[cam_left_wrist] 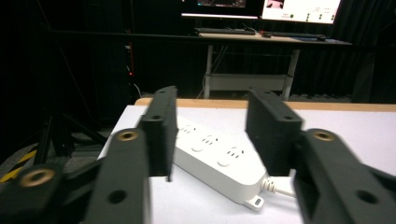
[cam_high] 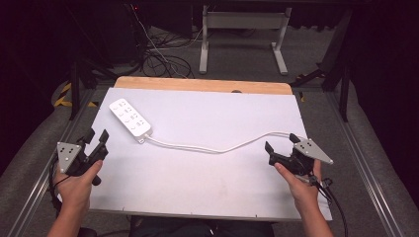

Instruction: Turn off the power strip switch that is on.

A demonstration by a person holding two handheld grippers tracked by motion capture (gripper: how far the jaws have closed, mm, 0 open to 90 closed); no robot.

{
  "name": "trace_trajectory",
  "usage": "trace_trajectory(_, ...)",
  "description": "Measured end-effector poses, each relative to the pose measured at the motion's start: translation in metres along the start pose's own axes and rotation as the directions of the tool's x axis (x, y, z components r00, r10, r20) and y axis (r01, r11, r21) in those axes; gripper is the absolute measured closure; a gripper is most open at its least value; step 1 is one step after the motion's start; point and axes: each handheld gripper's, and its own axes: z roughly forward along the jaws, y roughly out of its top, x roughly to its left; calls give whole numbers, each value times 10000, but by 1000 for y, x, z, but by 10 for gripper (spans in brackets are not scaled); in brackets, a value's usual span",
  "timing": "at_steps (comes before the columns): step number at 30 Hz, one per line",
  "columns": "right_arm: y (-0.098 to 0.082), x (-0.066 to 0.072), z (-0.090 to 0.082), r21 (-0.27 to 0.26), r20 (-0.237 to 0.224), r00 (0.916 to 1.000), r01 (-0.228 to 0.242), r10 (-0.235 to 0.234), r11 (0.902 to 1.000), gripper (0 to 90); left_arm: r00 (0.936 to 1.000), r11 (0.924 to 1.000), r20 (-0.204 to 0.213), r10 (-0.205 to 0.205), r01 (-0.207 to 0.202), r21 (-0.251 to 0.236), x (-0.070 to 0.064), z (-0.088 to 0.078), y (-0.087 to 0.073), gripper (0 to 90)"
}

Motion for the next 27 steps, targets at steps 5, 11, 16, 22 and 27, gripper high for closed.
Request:
trace_trajectory(5,0,0,-1,-13,13,10000,21,-21,10000,93,9997,9997,239,18,-23,236,4,2,1,744)
trace_trajectory(11,-1,0,-2,49,33,10000,93,-93,9999,95,9992,9990,390,129,-145,421,11,10,2,900)
trace_trajectory(16,-1,0,-3,77,66,9999,139,-140,9999,100,9972,9981,600,439,-464,411,12,16,3,900)
trace_trajectory(22,-3,2,-3,152,12,9998,194,-195,9997,105,9909,9854,1012,892,-1026,1358,6,44,8,900)
trace_trajectory(27,-3,2,-3,156,5,9998,215,-215,9996,107,9879,9641,1150,1045,-1290,2321,3,68,8,900)
